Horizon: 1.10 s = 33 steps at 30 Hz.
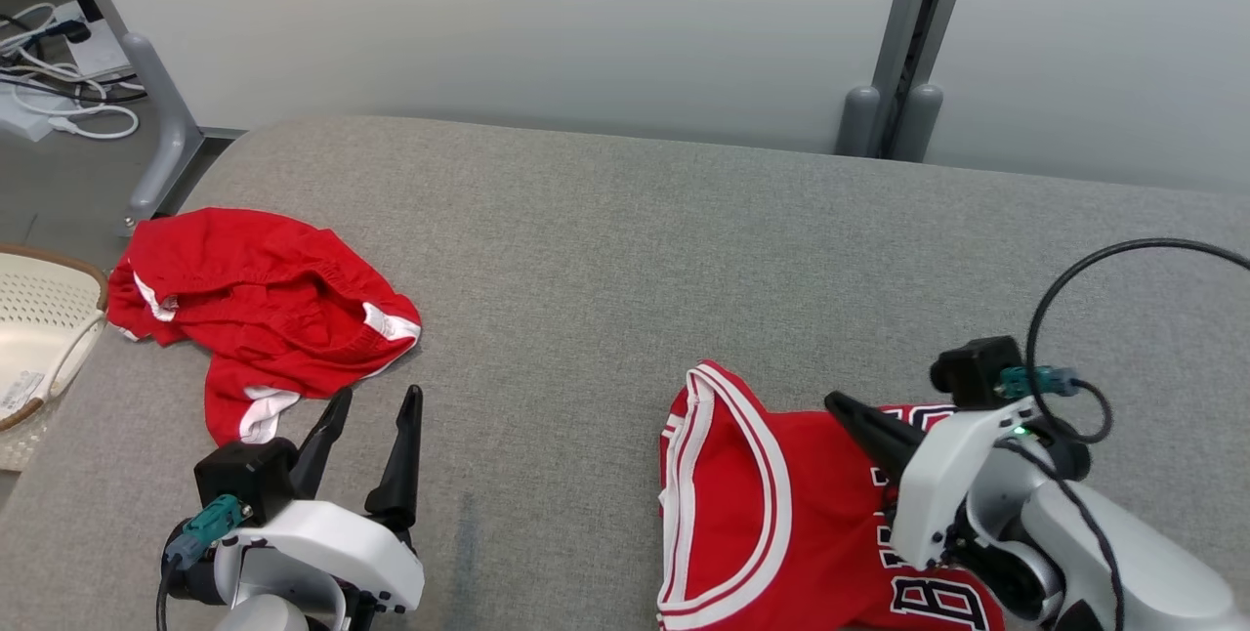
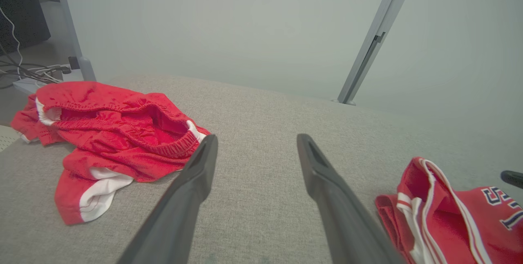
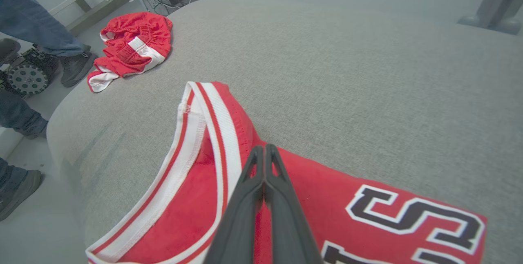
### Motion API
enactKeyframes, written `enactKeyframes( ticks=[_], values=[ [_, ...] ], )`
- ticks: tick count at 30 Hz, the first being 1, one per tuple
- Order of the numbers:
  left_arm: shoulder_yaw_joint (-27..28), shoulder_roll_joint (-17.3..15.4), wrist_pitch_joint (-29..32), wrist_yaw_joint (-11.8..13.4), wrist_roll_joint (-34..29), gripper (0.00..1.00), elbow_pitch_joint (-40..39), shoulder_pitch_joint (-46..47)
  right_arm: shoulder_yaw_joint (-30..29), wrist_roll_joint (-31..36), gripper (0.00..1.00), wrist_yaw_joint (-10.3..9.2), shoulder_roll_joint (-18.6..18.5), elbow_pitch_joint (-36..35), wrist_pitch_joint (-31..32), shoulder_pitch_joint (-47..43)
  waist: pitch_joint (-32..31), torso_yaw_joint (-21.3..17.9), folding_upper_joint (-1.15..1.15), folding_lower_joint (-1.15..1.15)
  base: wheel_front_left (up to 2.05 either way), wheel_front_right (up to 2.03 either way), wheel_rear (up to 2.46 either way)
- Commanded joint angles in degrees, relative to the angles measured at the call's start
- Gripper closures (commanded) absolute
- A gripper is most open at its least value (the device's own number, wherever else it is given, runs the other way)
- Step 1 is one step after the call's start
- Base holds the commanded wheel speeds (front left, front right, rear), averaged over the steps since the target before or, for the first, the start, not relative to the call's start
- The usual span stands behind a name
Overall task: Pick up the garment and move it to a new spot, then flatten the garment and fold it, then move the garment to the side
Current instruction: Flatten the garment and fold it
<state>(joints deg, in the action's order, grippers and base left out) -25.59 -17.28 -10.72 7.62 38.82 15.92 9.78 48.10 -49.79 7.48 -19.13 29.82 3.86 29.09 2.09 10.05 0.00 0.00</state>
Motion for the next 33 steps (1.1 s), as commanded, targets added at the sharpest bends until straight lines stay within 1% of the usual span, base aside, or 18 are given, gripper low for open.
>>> enactKeyframes(
  ticks=[1, 2, 3, 4, 5, 12, 17, 20, 25, 27, 33],
  values=[
    [0.2, -0.5, -0.5, 0.2, -0.5, 0.0, -0.2, -0.3, -1.5, 0.8, 1.0, 0.04, -1.1, -0.4, -1.4, 0.5, -0.2, -0.6, 0.0, 0.0, 0.0, 0.0, 0.0],
    [0.2, -0.5, -0.7, 0.3, -0.6, 0.0, -0.3, -0.4, -2.6, 1.2, 0.81, 0.04, -1.6, -0.5, -2.1, 0.3, -0.3, -0.8, 0.0, 0.0, 0.0, 0.0, 0.0],
    [0.1, -0.6, -1.0, 0.3, -0.6, 0.0, -0.4, -0.6, -4.8, 2.0, 0.51, 0.05, -2.2, -0.8, -3.2, -0.3, -0.5, -1.2, 0.0, 0.0, 0.0, 0.0, 0.0],
    [0.1, -0.6, -1.0, 0.4, -0.7, 0.0, -0.5, -0.7, -5.9, 2.3, 0.09, 0.05, -2.5, -0.9, -3.8, -0.8, -0.6, -1.4, 0.0, 0.0, 0.0, 0.0, 0.0],
    [0.1, -0.7, -1.2, 0.5, -0.7, 0.0, -0.6, -0.9, -7.3, 2.7, 0.0, 0.04, -2.7, -1.0, -4.3, -1.3, -0.7, -1.5, 0.0, 0.0, 0.0, 0.0, 0.0],
    [-0.2, -1.2, -2.5, 0.9, -2.4, 0.0, -1.3, -0.9, -16.8, 6.0, 0.0, 0.04, -2.9, -1.4, -8.3, -5.0, -1.1, -2.4, 0.0, 0.0, 0.0, 0.0, 0.0],
    [-0.1, -1.1, -3.4, 0.4, -3.1, 0.0, -1.8, -1.2, -22.7, 8.0, 0.0, 0.05, -2.6, -1.2, -9.1, -8.5, -1.0, -2.4, 0.0, 0.0, 0.0, 0.0, 0.0],
    [0.3, -0.9, -4.0, 0.3, -3.7, 0.0, -1.7, -1.6, -25.0, 9.0, 0.0, 0.05, -1.8, -2.3, -9.1, -10.8, -1.0, -2.5, 0.0, 0.0, 0.0, 0.0, 0.0],
    [1.1, -0.3, -4.4, 0.0, -4.4, 0.0, -1.4, -2.1, -27.0, 9.4, 0.0, 0.04, -0.6, -3.2, -8.0, -13.5, -1.0, -2.6, 0.0, 0.0, 0.0, 0.0, 0.0],
    [1.4, 0.1, -4.4, -0.1, -4.8, 0.0, -1.3, -2.2, -27.1, 9.1, 0.0, 0.05, 0.1, -3.6, -6.4, -14.9, -1.0, -2.6, 0.0, 0.0, 0.0, 0.0, 0.0],
    [2.5, 0.6, -4.5, -0.9, -5.8, 0.0, -1.0, -2.1, -28.2, 8.7, 0.0, 0.05, 0.1, -4.8, -1.0, -16.6, -0.6, -2.2, 0.0, 0.0, 0.0, 0.0, 0.0]
  ],
)
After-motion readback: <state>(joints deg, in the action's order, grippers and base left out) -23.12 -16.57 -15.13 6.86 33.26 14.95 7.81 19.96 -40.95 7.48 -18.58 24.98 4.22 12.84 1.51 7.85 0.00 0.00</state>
